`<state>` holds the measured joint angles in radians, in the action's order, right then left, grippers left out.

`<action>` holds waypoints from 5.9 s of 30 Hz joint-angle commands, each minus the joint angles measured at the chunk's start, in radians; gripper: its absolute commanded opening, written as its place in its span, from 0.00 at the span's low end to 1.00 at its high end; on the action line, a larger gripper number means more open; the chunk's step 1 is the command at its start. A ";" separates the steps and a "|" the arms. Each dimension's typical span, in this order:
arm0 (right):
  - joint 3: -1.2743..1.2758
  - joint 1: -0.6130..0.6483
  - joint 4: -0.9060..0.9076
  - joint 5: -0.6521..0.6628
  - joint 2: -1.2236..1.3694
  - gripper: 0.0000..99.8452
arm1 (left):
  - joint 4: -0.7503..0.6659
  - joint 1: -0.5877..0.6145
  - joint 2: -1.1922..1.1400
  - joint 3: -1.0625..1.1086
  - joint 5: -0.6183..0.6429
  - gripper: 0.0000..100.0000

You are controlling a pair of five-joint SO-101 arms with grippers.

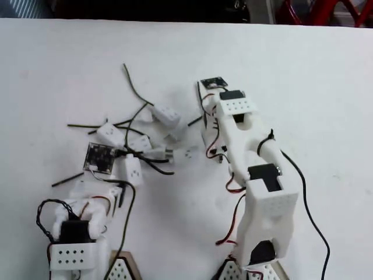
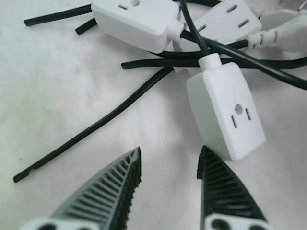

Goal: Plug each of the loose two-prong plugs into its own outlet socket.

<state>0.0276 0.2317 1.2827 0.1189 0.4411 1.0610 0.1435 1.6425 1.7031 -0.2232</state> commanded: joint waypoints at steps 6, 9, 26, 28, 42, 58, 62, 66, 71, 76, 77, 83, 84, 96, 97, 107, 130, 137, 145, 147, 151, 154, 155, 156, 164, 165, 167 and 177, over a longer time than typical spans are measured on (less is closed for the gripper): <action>-0.068 -0.010 0.111 0.084 -0.019 0.09 | 0.008 -0.002 0.012 -0.006 0.008 0.20; -0.066 -0.010 0.111 0.089 -0.018 0.12 | 0.008 -0.002 0.012 -0.006 0.008 0.20; -0.066 -0.008 0.120 0.092 -0.027 0.02 | 0.008 -0.002 0.012 -0.006 0.008 0.20; -0.064 -0.008 0.150 0.092 -0.058 0.02 | 0.008 -0.002 0.012 -0.006 0.006 0.20; 0.222 0.030 0.219 0.094 -0.765 0.02 | -0.043 -0.004 0.012 -0.035 0.000 0.20; 0.470 0.374 -0.041 -0.166 -1.058 0.02 | -0.153 -0.044 0.012 -0.413 0.009 0.20; 0.689 0.440 -0.242 -0.160 -1.234 0.02 | -0.270 -0.105 0.012 -0.344 0.009 0.20; 0.904 0.469 -0.383 -0.157 -1.466 0.02 | -0.411 -0.131 0.012 -0.239 0.009 0.20; 1.059 0.495 -0.429 -0.155 -1.672 0.02 | -0.506 -0.133 0.010 -0.196 0.011 0.20; 1.100 0.550 -0.424 -0.130 -1.739 0.02 | -0.526 -0.271 0.010 -0.201 0.006 0.20; 1.106 0.553 -0.424 -0.124 -1.738 0.02 | -0.519 -0.315 0.010 -0.213 0.005 0.20; 1.112 0.550 -0.418 -0.121 -1.716 0.02 | -0.327 -0.542 0.010 -0.394 0.002 0.20; 1.112 0.550 -0.412 -0.121 -1.716 0.02 | -0.292 -0.576 0.010 -0.422 0.000 0.20; 1.112 0.400 -0.384 -0.127 -1.715 0.02 | -0.118 -0.427 0.005 -0.479 -0.006 0.20; 1.112 0.371 -0.394 -0.129 -1.715 0.02 | -0.083 -0.378 0.005 -0.479 -0.005 0.20; 1.232 0.197 -0.638 -0.170 -1.713 0.02 | 0.192 -0.219 0.002 -0.476 -0.003 0.39; 1.238 0.166 -0.642 -0.170 -1.713 0.02 | 0.129 -0.217 -1.049 -0.818 0.172 0.38; 1.238 0.140 -0.644 -0.172 -1.713 0.02 | 0.077 -0.179 -1.161 -0.812 0.164 0.38; 1.238 0.140 -0.644 -0.172 -1.713 0.02 | -0.017 -0.174 -1.432 -0.884 0.117 0.37; 1.238 0.140 -0.644 -0.172 -1.713 0.02 | -0.009 -0.176 -1.443 -0.914 0.087 0.32; 1.238 0.140 -0.644 -0.172 -1.713 0.02 | -0.006 -0.205 -1.443 -0.957 0.058 0.15; 1.238 0.139 -0.644 -0.172 -1.713 0.02 | -0.006 -0.252 -1.443 -0.980 0.003 0.04; 1.238 0.139 -0.645 -0.172 -1.713 0.02 | -0.005 -0.269 -1.443 -0.988 -0.017 0.02; 1.238 0.139 -0.645 -0.172 -1.713 0.02 | -0.003 -0.285 -1.442 -0.993 -0.031 0.02; 1.237 0.088 -0.659 -0.172 -1.719 0.02 | 0.068 -0.372 -1.276 -1.002 -0.153 0.02; 1.237 0.070 -0.673 -0.173 -1.719 0.02 | 0.066 -0.378 -1.233 -0.997 -0.175 0.02; 1.237 0.036 -0.697 -0.207 -1.715 0.02 | 0.054 -0.381 -1.159 -0.979 -0.226 0.02; 1.237 -0.050 -0.743 -0.252 -1.715 0.02 | -0.126 -0.315 -1.081 -0.890 -0.336 0.02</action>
<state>1.2735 0.1887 0.5631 -0.1266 -1.2758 1.0226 -0.2386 0.5148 0.8147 -0.5378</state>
